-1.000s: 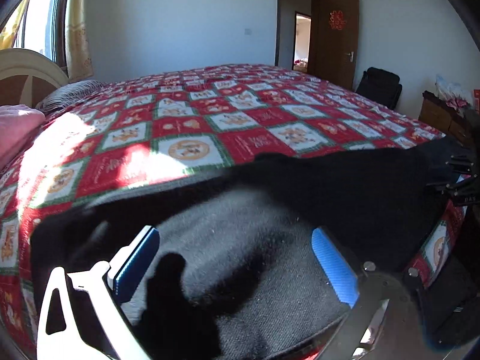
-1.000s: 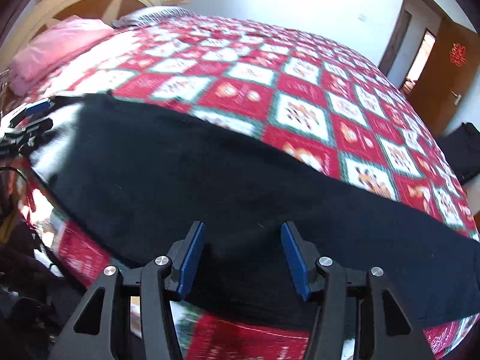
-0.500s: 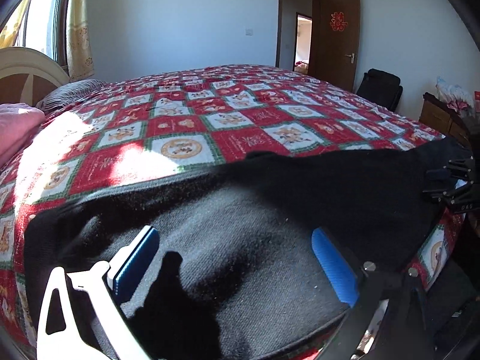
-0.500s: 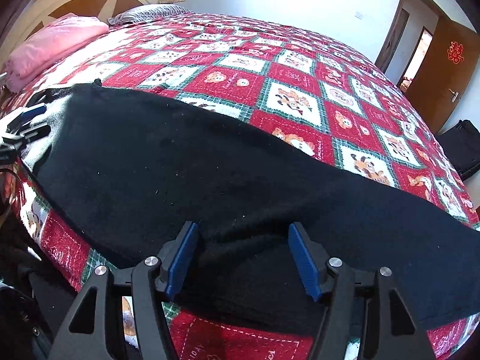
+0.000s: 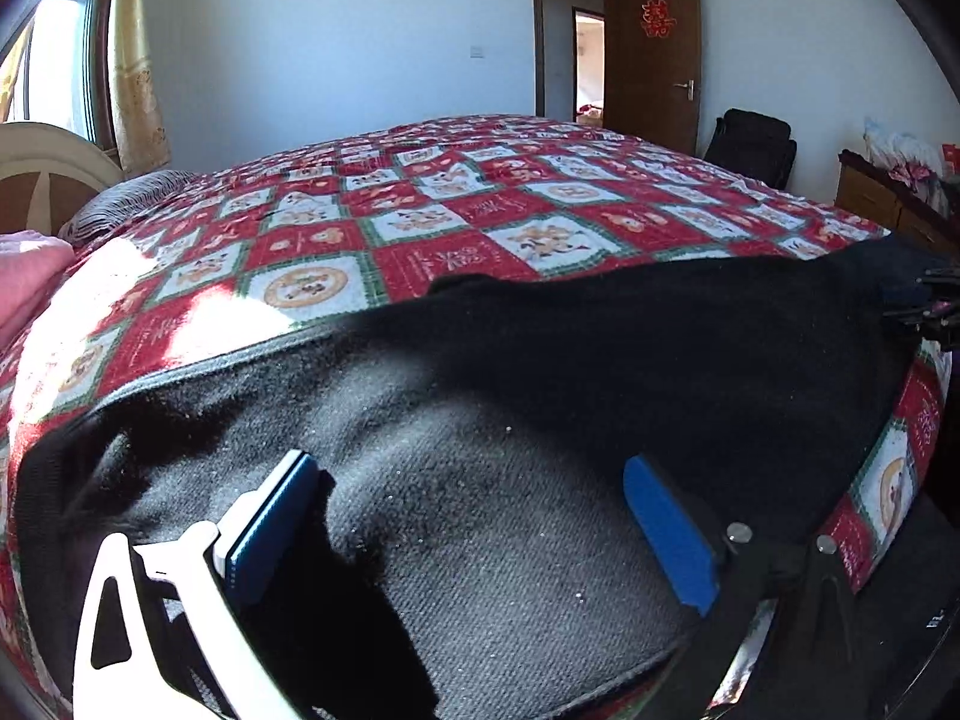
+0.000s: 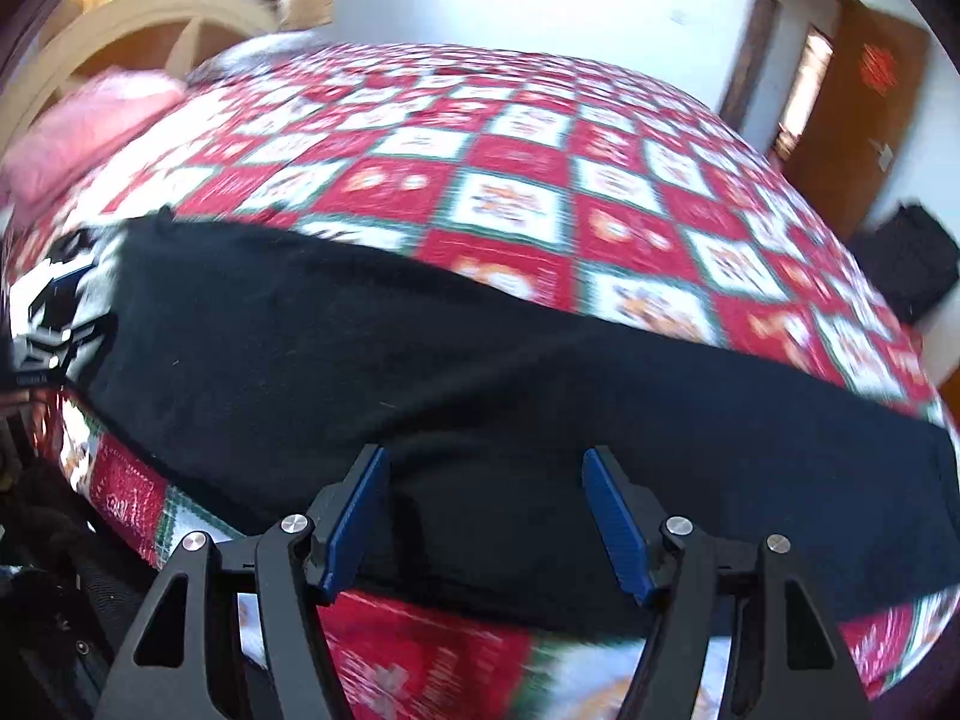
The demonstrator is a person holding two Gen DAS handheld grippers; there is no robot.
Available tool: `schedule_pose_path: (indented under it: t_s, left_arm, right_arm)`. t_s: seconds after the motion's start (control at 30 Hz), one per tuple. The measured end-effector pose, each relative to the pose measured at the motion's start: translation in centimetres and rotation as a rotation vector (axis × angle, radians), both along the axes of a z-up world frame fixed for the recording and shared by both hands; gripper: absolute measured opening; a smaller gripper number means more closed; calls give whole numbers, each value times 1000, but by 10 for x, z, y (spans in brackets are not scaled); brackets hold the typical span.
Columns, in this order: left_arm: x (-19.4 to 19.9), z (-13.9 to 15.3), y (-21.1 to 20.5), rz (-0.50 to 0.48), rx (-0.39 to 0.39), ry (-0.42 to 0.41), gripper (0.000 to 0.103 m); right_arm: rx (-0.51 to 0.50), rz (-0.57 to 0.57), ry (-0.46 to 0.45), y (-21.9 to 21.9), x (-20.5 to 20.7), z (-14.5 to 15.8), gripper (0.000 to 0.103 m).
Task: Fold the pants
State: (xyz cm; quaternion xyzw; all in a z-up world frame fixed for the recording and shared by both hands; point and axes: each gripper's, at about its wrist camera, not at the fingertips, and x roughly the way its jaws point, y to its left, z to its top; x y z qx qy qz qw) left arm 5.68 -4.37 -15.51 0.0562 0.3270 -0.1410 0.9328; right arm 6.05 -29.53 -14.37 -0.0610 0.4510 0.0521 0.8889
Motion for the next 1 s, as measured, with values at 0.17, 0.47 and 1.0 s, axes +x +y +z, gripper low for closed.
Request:
schedule_pose_path:
  t_s: [0.17, 0.47, 1.0]
  left_arm:
    - [0, 6, 0, 12, -8, 18, 103]
    - [1, 10, 1, 36, -59, 42, 103]
    - [-7, 4, 2, 61, -33, 19, 103]
  right_arm:
    - [81, 35, -18, -18, -8, 8, 68]
    - [249, -277, -238, -160, -36, 98, 68]
    - [429, -415, -109, -283, 6, 61, 7]
